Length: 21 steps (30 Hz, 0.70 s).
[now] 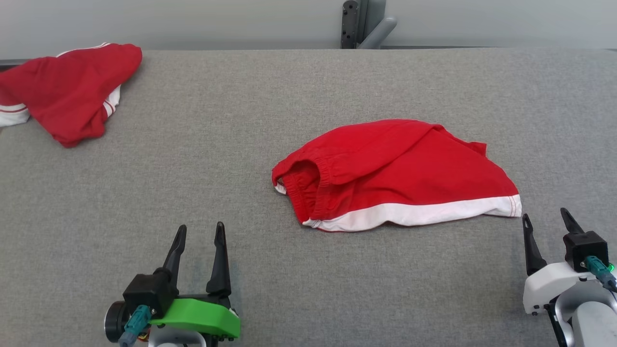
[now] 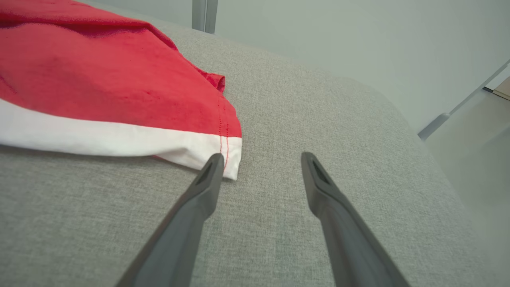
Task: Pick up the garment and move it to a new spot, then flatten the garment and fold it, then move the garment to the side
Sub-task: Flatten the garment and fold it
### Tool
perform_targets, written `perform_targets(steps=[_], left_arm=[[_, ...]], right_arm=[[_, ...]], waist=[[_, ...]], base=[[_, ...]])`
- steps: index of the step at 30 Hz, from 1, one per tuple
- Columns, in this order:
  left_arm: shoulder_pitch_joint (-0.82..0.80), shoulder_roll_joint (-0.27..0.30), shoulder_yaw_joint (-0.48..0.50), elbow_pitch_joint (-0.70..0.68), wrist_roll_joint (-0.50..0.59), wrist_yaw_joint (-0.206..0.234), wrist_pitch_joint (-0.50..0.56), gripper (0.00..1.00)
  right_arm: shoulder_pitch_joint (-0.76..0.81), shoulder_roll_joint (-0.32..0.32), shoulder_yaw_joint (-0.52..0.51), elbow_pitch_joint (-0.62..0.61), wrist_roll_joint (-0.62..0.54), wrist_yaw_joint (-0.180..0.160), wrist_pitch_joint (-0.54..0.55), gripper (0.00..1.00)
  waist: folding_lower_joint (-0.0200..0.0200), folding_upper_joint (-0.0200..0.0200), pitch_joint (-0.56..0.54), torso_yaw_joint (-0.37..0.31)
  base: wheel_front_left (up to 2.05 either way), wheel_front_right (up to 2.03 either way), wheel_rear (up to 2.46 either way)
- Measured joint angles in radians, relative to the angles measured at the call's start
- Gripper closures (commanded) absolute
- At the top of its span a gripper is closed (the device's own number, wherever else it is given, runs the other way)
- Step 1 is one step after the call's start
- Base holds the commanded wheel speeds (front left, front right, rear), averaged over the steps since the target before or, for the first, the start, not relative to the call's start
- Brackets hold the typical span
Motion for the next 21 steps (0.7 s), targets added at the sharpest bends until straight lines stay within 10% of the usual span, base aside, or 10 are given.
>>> perform_targets(steps=[21], left_arm=[[0.071,0.0,0.035,-0.004,0.037,-0.028,0.0,0.0]], right_arm=[[0.131,0.136,0.03,-0.354,0.175,0.0,0.0,0.0]], waist=[[0.0,0.0,-0.128,-0.072]], base=[[0.0,0.0,0.0]])
